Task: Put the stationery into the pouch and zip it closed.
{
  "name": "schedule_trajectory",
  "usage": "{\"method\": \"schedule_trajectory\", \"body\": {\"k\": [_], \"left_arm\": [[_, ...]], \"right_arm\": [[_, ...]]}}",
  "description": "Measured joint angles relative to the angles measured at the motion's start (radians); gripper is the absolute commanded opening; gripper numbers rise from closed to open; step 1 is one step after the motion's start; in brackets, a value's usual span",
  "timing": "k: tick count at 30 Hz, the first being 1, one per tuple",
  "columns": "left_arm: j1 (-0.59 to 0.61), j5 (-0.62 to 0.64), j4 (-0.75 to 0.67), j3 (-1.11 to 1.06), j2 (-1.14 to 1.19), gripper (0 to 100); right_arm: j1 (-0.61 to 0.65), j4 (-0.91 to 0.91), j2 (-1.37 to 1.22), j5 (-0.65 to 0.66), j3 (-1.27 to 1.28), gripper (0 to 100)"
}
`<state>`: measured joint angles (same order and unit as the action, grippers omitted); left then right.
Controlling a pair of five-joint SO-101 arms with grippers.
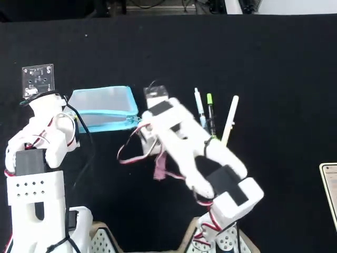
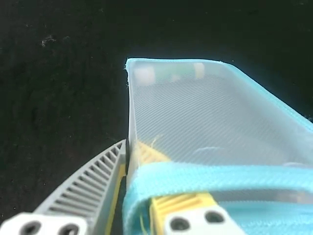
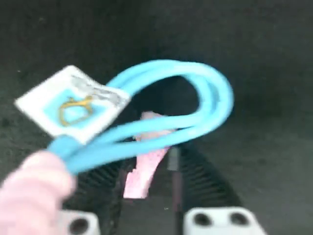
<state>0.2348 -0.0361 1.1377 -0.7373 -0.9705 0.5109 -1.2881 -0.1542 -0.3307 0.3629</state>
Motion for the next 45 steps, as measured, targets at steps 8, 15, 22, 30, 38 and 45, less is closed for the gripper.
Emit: {"method": "schedule_trajectory", "body": {"k": [8,15,22,30,38,45], "left_arm": [[0.000,0.000,0.000,0.000,0.000,3],[0.000,0.000,0.000,0.000,0.000,3],[0.000,0.000,0.000,0.000,0.000,3],[0.000,0.000,0.000,0.000,0.000,3],[0.000,0.000,0.000,0.000,0.000,3],[0.000,0.000,0.000,0.000,0.000,3]], "right_arm": [[-0.221,-0.100,0.000,0.308,-0.109,1.1],[-0.284,-0.204,-0.009,0.443,-0.172,9.2],[-0.140,-0.206,-0.009,0.367,-0.143,12.4],[-0.029,-0.083,-0.009,0.356,-0.061,25.8],[-0.029,0.012,-0.009,0.348,-0.017,26.5],[-0.029,0.035,-0.015,0.348,-0.012,21.9]]}}
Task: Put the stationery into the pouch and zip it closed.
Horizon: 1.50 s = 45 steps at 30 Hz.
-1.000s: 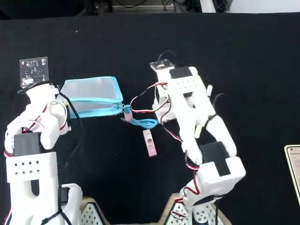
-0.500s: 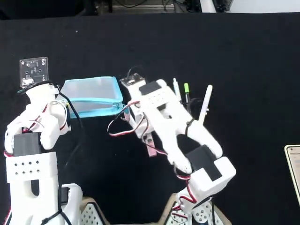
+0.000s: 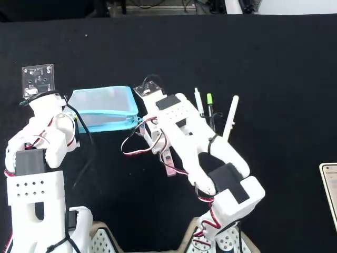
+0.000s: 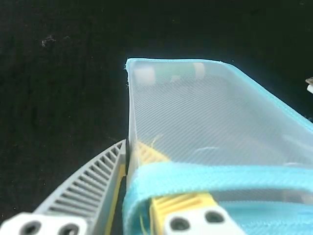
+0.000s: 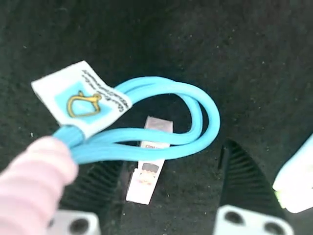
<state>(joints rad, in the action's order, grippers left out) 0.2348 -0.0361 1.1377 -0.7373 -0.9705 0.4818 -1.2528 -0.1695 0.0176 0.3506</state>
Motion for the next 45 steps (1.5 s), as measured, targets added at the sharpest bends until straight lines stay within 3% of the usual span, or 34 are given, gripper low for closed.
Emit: {"method": "schedule_trajectory", "body": {"k": [9,13,24,31,37,41,45], "left_arm": [[0.000,0.000,0.000,0.000,0.000,3],[0.000,0.000,0.000,0.000,0.000,3],[0.000,0.000,0.000,0.000,0.000,3],[0.000,0.000,0.000,0.000,0.000,3],[0.000,0.000,0.000,-0.006,0.000,3],[0.000,0.000,0.000,-0.020,-0.005,3],[0.000,0.000,0.000,-0.020,-0.005,3]], "right_arm": [[0.000,-0.006,-0.161,-0.021,-0.058,18.6],[-0.006,-0.025,-0.173,-0.043,-0.078,0.3],[-0.054,-0.075,-0.132,-0.037,-0.078,1.1],[-0.256,-0.245,0.092,0.140,-0.109,1.1],[-0.571,-0.281,0.238,0.327,-0.068,1.1],[-0.813,-0.198,0.235,0.482,0.037,1.1],[-0.977,-0.034,0.178,0.585,0.140,1.1]]}}
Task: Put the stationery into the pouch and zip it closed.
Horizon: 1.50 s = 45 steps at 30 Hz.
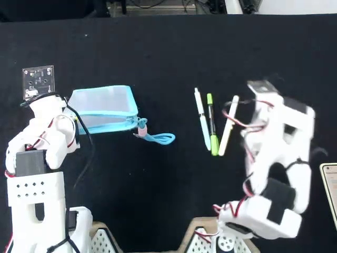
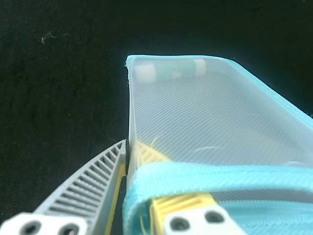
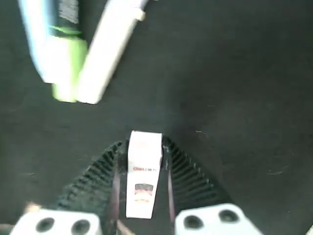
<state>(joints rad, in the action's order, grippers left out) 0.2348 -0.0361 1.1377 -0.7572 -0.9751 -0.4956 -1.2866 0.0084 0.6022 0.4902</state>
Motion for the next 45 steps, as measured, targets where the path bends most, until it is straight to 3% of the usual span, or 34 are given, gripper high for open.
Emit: {"method": "schedule_trajectory", "body": {"k": [5,10,27,45], "left_arm": [[0.000,0.003,0.000,0.000,0.000,3],[0.000,0.003,0.000,0.000,0.000,3],[0.000,0.003,0.000,-0.005,-0.003,3],[0.000,0.003,0.000,-0.006,-0.005,3]], "right_arm": [[-0.072,0.138,-0.071,0.068,0.035,1.1],[-0.074,0.146,-0.083,0.121,0.040,1.1],[-0.074,0.160,-0.089,0.123,0.040,1.1],[-0.075,0.385,-0.084,0.100,0.163,1.1]]}}
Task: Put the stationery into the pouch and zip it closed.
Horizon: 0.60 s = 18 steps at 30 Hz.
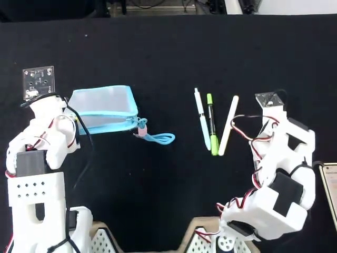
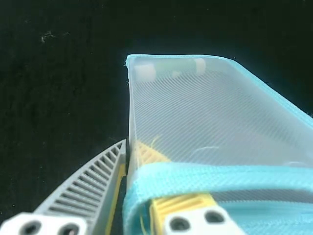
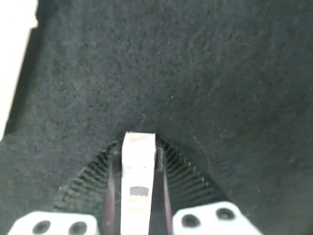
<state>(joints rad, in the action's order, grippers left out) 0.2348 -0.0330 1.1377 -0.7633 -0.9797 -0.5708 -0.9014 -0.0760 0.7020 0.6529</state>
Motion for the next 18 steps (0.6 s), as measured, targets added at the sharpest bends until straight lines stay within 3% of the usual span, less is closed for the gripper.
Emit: {"method": "schedule_trajectory", "body": {"k": [5,12,18], "left_arm": [[0.000,0.000,0.000,0.000,0.000,3],[0.000,0.000,0.000,0.000,0.000,3],[0.000,0.000,0.000,0.000,0.000,3]], "right_arm": [[0.000,-0.003,0.000,-0.020,0.000,1.1],[-0.002,-0.212,-0.006,-0.061,-0.095,1.2],[0.021,-0.273,-0.006,-0.061,-0.133,1.2]]}}
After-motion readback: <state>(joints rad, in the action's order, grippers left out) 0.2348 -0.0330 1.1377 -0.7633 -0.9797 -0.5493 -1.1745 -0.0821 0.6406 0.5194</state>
